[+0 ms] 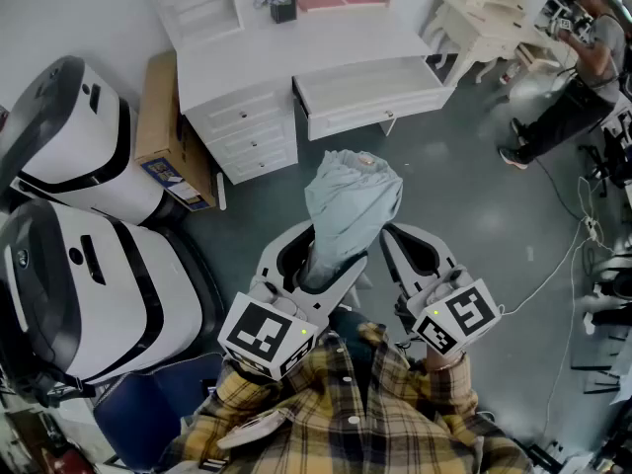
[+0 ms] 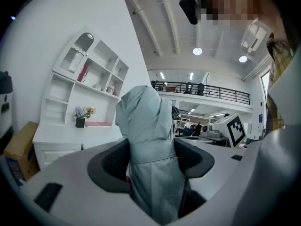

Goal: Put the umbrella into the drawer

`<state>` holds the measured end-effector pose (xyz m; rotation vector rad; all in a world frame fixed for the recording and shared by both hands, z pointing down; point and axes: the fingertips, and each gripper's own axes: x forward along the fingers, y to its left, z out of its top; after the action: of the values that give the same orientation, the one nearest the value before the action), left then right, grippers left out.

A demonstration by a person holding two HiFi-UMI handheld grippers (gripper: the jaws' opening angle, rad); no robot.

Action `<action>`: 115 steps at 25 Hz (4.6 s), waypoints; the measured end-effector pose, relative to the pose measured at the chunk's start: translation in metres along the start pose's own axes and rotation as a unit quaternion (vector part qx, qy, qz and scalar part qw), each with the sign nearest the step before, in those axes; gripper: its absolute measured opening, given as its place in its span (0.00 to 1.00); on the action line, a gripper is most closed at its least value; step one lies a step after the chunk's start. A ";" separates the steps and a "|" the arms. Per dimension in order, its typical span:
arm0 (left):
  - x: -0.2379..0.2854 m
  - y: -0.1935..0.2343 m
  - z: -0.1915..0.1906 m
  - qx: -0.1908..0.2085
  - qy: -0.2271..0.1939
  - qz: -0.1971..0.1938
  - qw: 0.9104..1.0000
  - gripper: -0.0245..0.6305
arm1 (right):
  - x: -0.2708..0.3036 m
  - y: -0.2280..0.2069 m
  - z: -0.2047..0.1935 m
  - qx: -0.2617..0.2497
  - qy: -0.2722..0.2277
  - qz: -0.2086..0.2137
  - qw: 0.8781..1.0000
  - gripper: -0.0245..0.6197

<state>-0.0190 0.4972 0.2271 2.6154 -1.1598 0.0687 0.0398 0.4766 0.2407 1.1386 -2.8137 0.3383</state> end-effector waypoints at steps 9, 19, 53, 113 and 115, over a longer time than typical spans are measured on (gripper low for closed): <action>-0.005 0.018 0.003 0.017 0.002 -0.004 1.000 0.50 | 0.016 -0.003 0.003 0.008 -0.020 -0.020 1.000 0.06; -0.005 0.032 -0.001 0.014 0.013 -0.024 1.000 0.50 | 0.028 0.001 -0.001 0.018 -0.029 -0.041 0.999 0.06; 0.235 0.170 0.083 -0.004 0.007 0.063 0.998 0.50 | 0.165 -0.239 0.062 0.064 -0.012 0.042 0.997 0.06; 0.457 0.421 0.102 -0.048 0.113 0.016 0.992 0.50 | 0.423 -0.456 0.084 0.105 0.057 -0.004 0.993 0.06; 0.460 0.424 0.102 -0.047 0.115 0.021 0.992 0.50 | 0.425 -0.459 0.085 0.105 0.058 0.000 0.993 0.06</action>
<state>-0.0251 -0.1324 0.2991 2.4252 -1.1082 0.3069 0.0542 -0.1512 0.3056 1.1167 -2.7267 0.6923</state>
